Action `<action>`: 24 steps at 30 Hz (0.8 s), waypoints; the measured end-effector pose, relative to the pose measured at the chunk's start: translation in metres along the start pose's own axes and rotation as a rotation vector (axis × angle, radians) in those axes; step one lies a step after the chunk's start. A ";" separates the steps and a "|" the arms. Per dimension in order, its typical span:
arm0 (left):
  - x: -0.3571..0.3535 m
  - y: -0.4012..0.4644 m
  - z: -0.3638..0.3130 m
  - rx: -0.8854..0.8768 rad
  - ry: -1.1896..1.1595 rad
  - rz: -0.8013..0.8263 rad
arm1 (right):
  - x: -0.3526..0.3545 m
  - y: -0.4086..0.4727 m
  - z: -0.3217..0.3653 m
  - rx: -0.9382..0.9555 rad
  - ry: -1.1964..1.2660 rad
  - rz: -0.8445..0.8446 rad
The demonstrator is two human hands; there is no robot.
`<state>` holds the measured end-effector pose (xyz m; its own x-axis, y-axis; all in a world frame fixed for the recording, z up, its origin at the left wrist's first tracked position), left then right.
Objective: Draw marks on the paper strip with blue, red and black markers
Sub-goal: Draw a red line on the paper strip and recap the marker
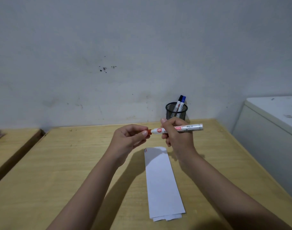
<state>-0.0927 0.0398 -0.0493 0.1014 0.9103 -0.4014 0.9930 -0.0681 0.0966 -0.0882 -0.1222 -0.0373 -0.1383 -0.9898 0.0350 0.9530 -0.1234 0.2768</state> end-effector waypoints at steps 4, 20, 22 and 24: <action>-0.013 -0.011 -0.006 -0.027 -0.027 0.027 | 0.003 -0.005 0.009 0.019 0.040 0.005; -0.027 -0.024 -0.021 -0.108 -0.119 -0.207 | -0.001 -0.002 0.017 -0.292 0.130 0.180; -0.021 -0.023 -0.021 -0.160 -0.035 -0.275 | 0.005 -0.003 0.015 -0.320 -0.023 0.206; -0.017 -0.020 -0.022 -0.200 0.053 -0.298 | 0.013 0.000 0.016 -0.162 -0.222 0.148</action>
<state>-0.1154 0.0348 -0.0245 -0.1994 0.8982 -0.3918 0.9464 0.2802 0.1607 -0.0946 -0.1340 -0.0221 -0.0338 -0.9602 0.2774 0.9952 -0.0070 0.0973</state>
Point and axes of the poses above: each hand's wrist, its own y-axis towards the middle knuckle, its own x-axis out of the back of the hand, z = x × y, the point moved 4 cm from there along y, towards the middle knuckle, and after that the axes turned 13 degrees about -y, right-handed, at the moved point
